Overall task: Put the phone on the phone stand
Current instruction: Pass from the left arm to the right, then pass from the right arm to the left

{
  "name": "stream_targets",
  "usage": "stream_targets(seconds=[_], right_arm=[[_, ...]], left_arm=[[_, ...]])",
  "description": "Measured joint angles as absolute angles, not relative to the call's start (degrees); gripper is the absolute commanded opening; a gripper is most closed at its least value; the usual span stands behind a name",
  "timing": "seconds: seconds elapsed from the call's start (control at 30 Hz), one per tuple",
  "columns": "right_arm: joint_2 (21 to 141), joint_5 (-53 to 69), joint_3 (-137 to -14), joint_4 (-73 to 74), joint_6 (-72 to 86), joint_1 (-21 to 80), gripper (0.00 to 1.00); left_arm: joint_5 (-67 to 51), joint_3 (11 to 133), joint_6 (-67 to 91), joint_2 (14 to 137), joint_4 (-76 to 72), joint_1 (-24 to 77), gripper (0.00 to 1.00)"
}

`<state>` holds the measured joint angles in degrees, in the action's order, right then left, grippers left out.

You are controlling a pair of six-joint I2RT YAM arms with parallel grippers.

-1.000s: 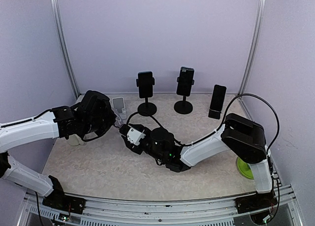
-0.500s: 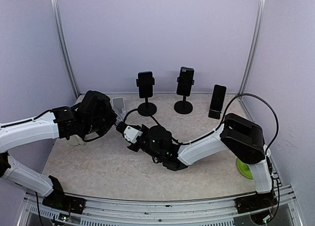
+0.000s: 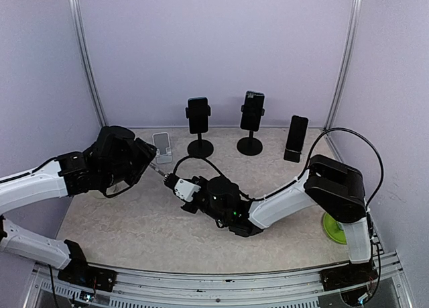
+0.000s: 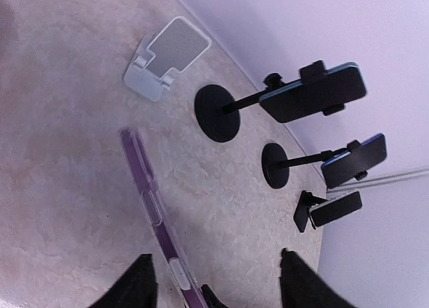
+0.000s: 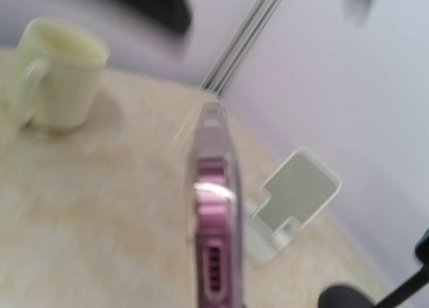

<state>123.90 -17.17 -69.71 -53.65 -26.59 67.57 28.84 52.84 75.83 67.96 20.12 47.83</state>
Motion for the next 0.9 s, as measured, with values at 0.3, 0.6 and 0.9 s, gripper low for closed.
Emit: stream_targets(seconds=[0.3,0.6,0.9], right_arm=[[110.5,-14.3,-55.2,-54.1,-25.1,67.2,0.00],[98.1,-10.9,-47.3,-62.7,-19.7,64.4,0.00],[95.7,-6.3,-44.6,-65.6,-12.1,63.3,0.00]], left_arm=[[24.9,47.0,71.4,54.4,11.3,44.7,0.99],[14.0,35.8,70.4,51.2,-2.9,41.4,0.99],[6.8,25.0,70.7,53.2,-30.2,41.3,0.99]])
